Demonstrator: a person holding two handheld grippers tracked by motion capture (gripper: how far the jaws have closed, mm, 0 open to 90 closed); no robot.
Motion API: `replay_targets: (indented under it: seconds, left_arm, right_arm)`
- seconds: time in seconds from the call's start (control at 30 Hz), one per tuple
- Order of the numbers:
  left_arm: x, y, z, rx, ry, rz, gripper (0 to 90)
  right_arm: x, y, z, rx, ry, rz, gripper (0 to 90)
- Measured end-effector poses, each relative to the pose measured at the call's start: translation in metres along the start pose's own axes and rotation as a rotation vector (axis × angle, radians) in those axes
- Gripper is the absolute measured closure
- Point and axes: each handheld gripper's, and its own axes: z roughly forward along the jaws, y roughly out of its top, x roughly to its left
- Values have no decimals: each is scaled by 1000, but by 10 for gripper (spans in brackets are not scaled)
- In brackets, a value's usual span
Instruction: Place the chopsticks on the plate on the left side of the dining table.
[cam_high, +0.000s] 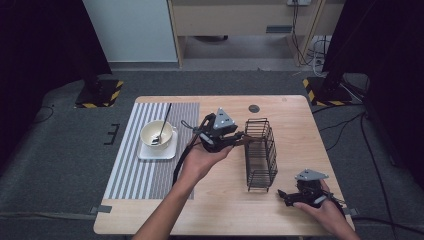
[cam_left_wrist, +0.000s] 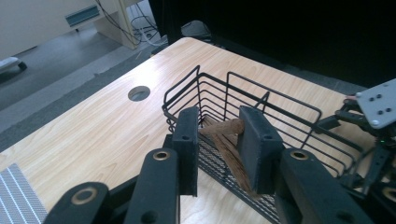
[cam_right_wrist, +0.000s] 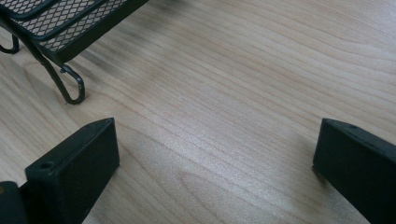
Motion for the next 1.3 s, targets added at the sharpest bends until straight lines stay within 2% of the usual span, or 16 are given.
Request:
replay_targets:
  seconds: [0.47,0.57,0.6,0.63,0.67,0.73,0.93,1.1,1.3]
  left_arm:
    - [4,3,21,42,35,5,659]
    - [3,4,23,34,27,-5,699]
    - [2,4,23,32,26,0,759]
    - [1,5,22,28,26,4,759]
    - [0,6,22,25,30,10,819]
    - [-2,8,20,16,41,17,835]
    - [1,11,7,-42,44,4,839]
    - [14,6,-7,-103,9,-52,839]
    - [31,-9,-22,-181,-18,-129,839]
  right_arm:
    - [0,0,0,1,3,-3,2]
    - [0,0,0,1,3,-3,2]
    - [0,0,0,0,3,-3,2]
    - [0,0,0,0,3,-3,2]
    - [-1,0,0,1,4,-5,2]
    - [-1,0,0,-1,3,-5,2]
    - [-1,0,0,-2,4,-5,2]
    - [-1,0,0,-2,4,-5,2]
    - [-1,0,0,-2,4,-5,3]
